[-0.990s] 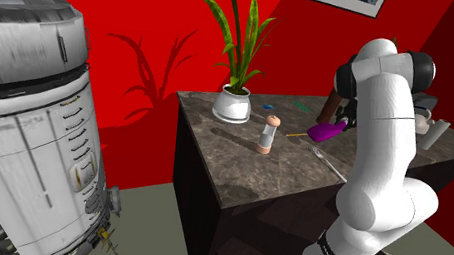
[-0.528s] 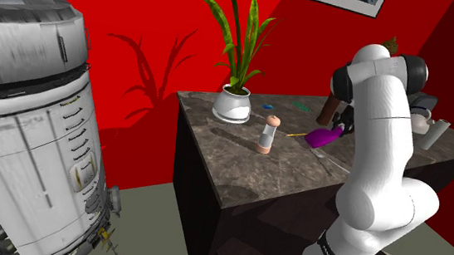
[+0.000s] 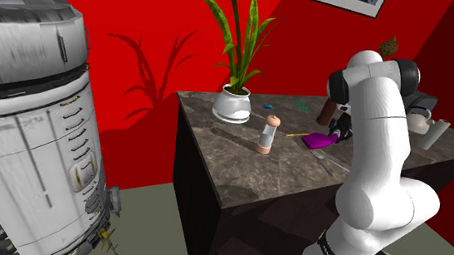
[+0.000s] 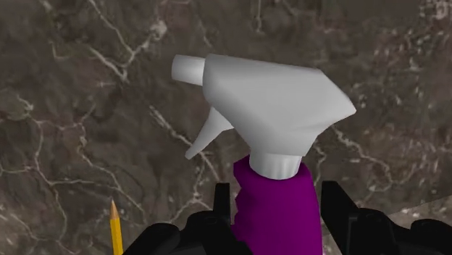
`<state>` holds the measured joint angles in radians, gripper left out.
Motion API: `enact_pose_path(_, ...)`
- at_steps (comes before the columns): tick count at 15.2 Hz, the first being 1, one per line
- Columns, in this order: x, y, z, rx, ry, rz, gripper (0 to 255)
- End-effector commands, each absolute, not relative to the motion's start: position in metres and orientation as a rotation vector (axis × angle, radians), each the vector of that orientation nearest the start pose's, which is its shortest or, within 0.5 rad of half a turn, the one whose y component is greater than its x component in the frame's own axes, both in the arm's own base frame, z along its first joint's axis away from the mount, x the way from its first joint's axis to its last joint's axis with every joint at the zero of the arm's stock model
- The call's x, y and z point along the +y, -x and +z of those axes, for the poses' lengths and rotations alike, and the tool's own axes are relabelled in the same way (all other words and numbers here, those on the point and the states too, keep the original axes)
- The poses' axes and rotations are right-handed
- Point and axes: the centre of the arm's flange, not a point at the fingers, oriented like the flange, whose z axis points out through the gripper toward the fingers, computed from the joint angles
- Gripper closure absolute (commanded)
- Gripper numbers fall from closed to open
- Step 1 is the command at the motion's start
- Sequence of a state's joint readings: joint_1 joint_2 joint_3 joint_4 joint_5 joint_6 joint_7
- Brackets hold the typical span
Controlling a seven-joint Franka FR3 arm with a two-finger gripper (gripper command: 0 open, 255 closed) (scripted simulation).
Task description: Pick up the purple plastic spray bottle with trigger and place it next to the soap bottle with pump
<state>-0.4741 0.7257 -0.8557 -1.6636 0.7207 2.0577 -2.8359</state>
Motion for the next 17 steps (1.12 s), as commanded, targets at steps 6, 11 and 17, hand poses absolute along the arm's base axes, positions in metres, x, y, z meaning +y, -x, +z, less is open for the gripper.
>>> enact_pose_path(6,-0.617,-0.266,0.260,-1.857,2.553,-0.152,255)
enact_pose_path(11,-0.617,-0.266,0.260,-1.857,2.553,-0.152,255)
enact_pose_path(17,-0.617,-0.266,0.260,-1.857,2.553,-0.152,0)
